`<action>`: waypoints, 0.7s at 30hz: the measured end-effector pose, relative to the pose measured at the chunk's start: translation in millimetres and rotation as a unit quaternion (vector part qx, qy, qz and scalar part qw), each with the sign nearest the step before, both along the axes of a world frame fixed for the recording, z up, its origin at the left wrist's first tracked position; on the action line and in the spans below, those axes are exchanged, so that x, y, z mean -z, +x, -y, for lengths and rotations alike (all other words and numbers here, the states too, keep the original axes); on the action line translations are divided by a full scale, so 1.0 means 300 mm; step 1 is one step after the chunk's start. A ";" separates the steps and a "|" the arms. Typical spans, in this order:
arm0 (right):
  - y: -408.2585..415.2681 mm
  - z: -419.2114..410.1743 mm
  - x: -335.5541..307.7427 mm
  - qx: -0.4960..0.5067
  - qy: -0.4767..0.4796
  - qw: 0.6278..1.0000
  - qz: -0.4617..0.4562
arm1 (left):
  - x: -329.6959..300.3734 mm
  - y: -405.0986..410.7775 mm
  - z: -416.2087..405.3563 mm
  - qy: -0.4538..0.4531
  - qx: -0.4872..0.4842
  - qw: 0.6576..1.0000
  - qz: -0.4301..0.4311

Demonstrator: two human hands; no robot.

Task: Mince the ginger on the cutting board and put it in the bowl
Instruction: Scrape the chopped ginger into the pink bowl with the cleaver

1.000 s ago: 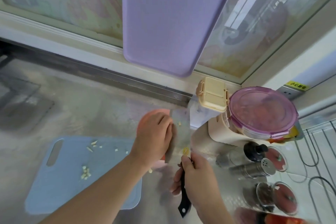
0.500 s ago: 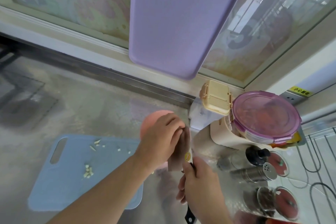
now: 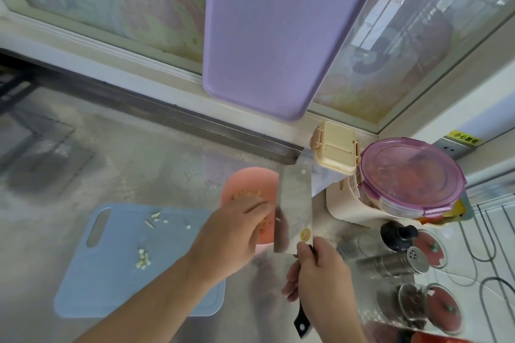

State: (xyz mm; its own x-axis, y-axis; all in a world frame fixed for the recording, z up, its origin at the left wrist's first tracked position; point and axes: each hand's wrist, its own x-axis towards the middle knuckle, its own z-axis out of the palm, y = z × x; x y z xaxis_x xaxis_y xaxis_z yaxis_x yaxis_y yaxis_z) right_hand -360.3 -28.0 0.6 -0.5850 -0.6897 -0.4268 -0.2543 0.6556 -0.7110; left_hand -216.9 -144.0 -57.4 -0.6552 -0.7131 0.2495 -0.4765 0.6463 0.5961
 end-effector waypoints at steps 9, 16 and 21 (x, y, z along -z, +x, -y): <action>0.022 0.011 -0.032 -0.001 0.013 1.000 -0.005 | 0.051 0.090 -0.059 -0.013 0.027 0.999 0.022; 0.040 0.021 -0.041 0.010 0.000 1.000 -0.005 | 0.019 0.100 -0.055 -0.043 0.014 0.999 -0.002; 0.024 0.011 -0.022 0.049 -0.014 0.998 0.033 | 0.022 0.185 -0.046 -0.007 -0.142 0.987 -0.075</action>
State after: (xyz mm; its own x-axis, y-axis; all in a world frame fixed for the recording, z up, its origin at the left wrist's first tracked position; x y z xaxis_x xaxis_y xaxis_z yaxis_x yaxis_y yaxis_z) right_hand -353.2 -31.3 7.1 -0.6214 -0.6429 -0.4477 -0.1428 0.6549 -0.7421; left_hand -161.6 -130.2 -64.0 -0.3840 -0.8589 0.3389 -0.5470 0.5073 0.6659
